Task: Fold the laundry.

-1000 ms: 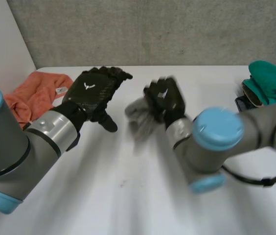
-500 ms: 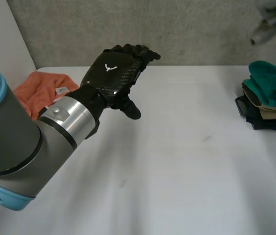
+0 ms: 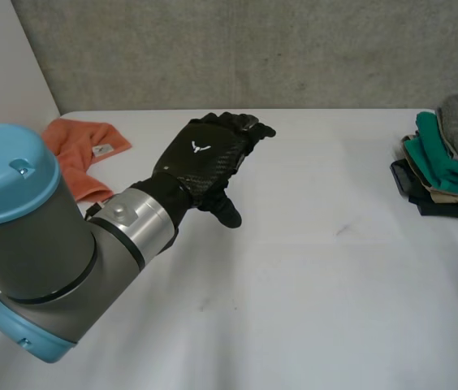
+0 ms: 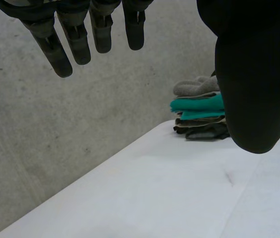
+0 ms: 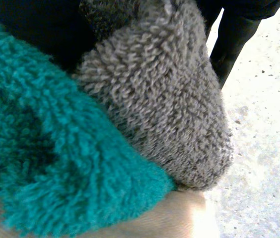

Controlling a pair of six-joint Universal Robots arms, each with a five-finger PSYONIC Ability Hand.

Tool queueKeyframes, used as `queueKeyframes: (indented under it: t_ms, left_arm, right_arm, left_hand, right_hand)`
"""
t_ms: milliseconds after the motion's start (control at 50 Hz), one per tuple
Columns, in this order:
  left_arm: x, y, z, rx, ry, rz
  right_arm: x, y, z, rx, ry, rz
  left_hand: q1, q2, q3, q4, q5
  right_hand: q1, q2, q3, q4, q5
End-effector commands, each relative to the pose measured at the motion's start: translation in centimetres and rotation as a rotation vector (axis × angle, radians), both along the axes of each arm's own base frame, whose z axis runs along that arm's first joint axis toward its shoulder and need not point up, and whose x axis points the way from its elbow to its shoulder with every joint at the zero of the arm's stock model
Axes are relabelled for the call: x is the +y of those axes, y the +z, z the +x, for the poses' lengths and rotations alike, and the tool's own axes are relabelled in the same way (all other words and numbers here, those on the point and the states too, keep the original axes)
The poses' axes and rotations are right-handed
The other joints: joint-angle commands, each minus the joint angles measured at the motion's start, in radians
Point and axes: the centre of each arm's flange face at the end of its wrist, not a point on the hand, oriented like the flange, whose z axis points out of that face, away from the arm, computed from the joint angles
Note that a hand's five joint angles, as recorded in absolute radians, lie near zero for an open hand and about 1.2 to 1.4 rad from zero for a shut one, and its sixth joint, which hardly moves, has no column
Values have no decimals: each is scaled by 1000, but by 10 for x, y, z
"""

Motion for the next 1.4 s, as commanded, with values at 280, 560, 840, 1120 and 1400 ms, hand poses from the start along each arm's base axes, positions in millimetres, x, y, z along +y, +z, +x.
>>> queueKeyframes:
  t_ms: [280, 560, 840, 1120, 1400]
  left_arm:
    - [26, 5, -11, 3, -139, -2]
    - [28, 29, -5, 47, -128, -67]
    - [-72, 76, 79, 95, 366, -266]
    - [-245, -77, 204, -464, 593, -223]
    - [-304, -151, 234, -530, 610, -248]
  right_arm:
    - [56, 86, -22, -80, -230, 214]
    - [76, 184, -83, 233, -837, 28]
    - [174, 205, 159, 45, 51, -290]
    - [260, 89, 235, 147, 382, 239]
    - [269, 52, 228, 294, 349, 334]
  left_hand:
    - [-20, -12, -20, -7, -23]
    - [-20, -12, -20, -7, -23]
    - [-9, 0, -8, 5, -11]
    - [-6, 3, -5, 8, -8]
    - [595, 604, 596, 609, 593]
  right_hand:
    - [-837, -958, -980, -1020, -978]
    - [-837, -958, -980, -1020, -978]
    - [-837, -958, -980, -1020, -978]
    - [-837, -958, -980, -1020, -978]
    - [-837, -958, -980, -1020, -978]
